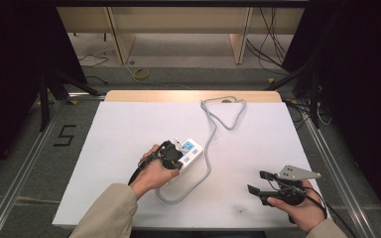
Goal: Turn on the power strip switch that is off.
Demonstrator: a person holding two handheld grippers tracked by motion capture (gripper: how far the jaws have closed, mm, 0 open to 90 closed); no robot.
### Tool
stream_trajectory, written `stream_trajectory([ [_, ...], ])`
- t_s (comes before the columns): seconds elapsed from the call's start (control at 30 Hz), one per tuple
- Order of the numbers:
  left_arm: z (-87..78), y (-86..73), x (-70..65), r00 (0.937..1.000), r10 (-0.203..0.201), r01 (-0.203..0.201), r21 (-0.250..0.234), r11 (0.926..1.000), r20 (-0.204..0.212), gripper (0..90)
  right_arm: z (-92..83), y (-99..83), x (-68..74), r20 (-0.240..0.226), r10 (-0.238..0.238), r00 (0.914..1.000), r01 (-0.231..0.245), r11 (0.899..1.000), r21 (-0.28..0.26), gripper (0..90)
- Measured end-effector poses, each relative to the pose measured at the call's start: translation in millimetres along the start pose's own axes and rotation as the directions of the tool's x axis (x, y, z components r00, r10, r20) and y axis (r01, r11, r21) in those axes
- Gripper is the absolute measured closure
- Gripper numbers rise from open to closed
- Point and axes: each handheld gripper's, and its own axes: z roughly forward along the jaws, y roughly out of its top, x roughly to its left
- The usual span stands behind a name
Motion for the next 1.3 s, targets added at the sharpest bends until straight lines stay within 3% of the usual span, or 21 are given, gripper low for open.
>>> stream_trajectory([
  [0.37, 1.8, 2.1, -3.4, 0.9994, 0.033, -0.033, 0.011, 0.9994, -0.011, 90.0, -0.7, -0.1, 0.3, 0.001, -0.003, 1.0, 0.003, 1.0, -0.001, 28.5],
  [1.3, 1.2, 1.9, -1.9, 0.9997, 0.025, -0.025, 0.009, 0.9996, -0.006, 90.0, -1.1, 0.2, 0.3, -0.001, -0.001, 1.0, 0.001, 1.0, -0.004, 28.5],
])
